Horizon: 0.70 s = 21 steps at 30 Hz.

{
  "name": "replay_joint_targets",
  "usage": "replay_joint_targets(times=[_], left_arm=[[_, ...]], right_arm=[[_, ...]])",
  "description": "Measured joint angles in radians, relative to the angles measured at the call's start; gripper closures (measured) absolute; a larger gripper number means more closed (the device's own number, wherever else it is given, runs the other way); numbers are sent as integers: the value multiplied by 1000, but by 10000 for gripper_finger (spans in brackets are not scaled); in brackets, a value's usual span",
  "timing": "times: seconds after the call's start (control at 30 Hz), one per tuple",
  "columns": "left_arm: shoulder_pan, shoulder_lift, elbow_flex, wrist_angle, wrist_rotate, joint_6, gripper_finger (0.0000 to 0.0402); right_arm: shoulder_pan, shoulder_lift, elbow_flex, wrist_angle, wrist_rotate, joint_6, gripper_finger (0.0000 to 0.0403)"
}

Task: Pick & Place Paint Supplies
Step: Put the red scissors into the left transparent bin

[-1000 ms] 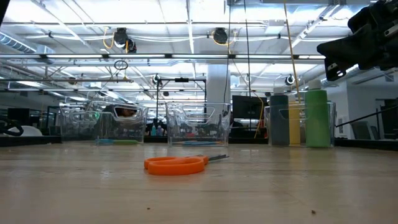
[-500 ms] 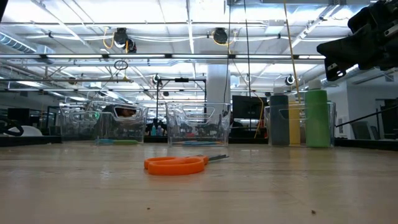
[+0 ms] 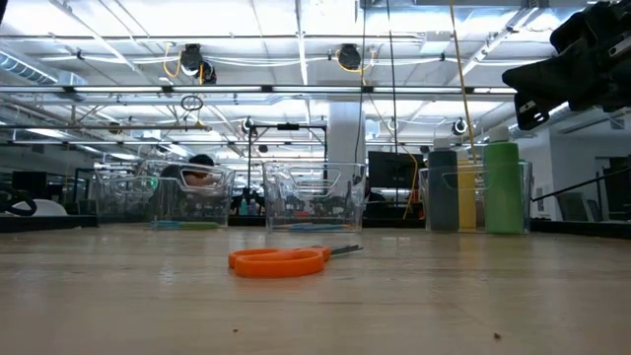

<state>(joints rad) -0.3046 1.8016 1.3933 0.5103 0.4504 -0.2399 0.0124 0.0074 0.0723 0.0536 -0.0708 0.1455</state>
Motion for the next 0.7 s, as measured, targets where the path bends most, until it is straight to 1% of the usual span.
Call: replay_joint_targets(times=[0.07, 0.13, 0.2, 0.27, 0.33, 0.4, 0.47, 0.5, 0.63, 0.7], left_arm=[[1, -77, 0, -240, -249, 64, 380], [-10, -156, 1, -456, -519, 85, 380], [-26, -220, 1, -625, -774, 84, 380], [-44, -281, 1, -779, -1002, 79, 380], [-58, -330, 2, -923, -1193, 47, 380], [-60, -366, 3, -1096, -1351, -55, 379], [-46, -385, 3, -1285, -1456, -215, 377], [-33, -389, 3, -1385, -1487, -312, 375], [36, -387, -2, -1794, -1513, -699, 379], [79, -381, -26, -1928, -1519, -843, 379]], right_arm=[[0, 0, 0, 0, 0, 0, 403], [0, 0, 0, 0, 0, 0, 403], [0, 0, 0, -2, 17, -2, 403], [0, 0, 0, -3, 32, -4, 403], [0, 1, 0, -7, 46, -6, 403], [0, 1, 0, -7, 48, -7, 403], [0, 2, 0, -8, 48, -3, 403], [0, 1, 0, -7, 48, -1, 403], [0, 2, 0, -7, 48, 0, 403], [0, 2, 0, -7, 48, 0, 403]])
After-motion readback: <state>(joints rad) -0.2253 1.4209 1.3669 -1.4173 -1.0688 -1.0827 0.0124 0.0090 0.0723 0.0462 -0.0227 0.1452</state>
